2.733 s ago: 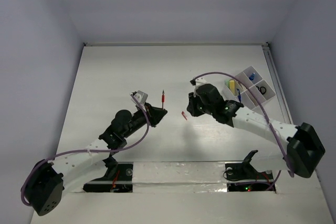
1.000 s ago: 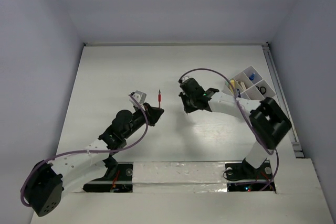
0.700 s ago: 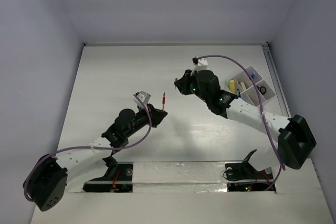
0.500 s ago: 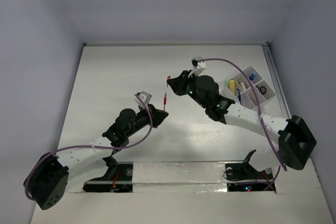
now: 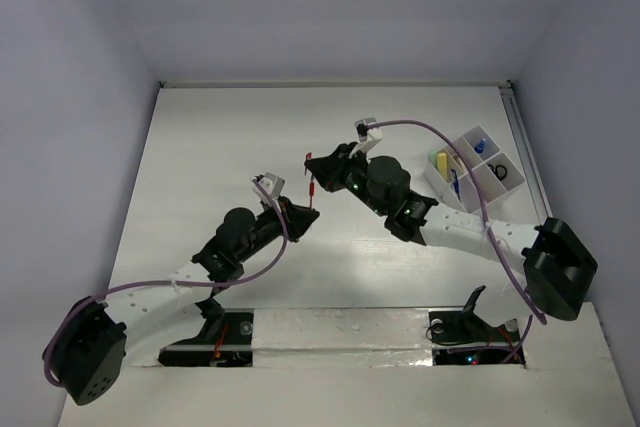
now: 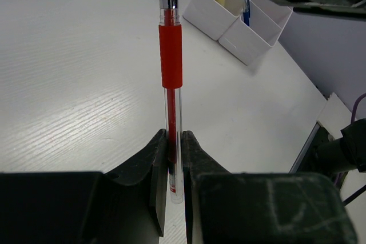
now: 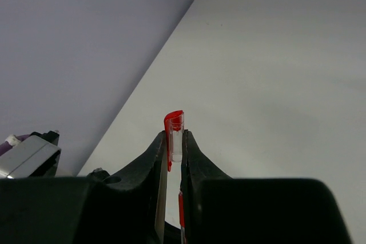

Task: Sort the stationery into containers
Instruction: Close the pen cap on the pen.

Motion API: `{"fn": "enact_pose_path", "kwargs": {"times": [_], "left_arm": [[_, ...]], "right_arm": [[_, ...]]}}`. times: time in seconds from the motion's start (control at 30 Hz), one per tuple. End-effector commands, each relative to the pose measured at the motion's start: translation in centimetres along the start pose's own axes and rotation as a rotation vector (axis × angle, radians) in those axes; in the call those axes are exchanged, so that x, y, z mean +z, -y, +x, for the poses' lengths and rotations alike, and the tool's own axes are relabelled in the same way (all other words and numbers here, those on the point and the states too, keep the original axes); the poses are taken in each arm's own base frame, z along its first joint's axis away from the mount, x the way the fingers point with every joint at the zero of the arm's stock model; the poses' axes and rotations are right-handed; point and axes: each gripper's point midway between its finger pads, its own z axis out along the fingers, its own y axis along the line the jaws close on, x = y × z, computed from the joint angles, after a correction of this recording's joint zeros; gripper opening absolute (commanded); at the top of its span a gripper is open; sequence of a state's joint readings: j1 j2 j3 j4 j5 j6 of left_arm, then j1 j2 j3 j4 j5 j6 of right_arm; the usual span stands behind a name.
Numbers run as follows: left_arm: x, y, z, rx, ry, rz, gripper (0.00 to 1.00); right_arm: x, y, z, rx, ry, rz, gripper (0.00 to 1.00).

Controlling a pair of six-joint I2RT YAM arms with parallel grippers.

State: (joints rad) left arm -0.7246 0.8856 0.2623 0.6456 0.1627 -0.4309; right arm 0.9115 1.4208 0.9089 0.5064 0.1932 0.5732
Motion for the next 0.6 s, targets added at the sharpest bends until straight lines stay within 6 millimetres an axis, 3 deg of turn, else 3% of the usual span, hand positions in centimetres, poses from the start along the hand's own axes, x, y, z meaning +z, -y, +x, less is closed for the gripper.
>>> {"fn": "enact_pose_path", "kwargs": {"times": [0.0, 0.57], "left_arm": [[0.23, 1.18, -2.85, 0.013, 0.083, 0.028, 0.00], [0.13, 0.87, -3.00, 0.013, 0.092, 0.011, 0.00]], "right_arm": [[-0.08, -1.04, -1.44, 0.023, 0.070, -0.029, 0.00], [-0.35, -0.69, -0.53, 0.021, 0.045, -0.031, 0.00]]}}
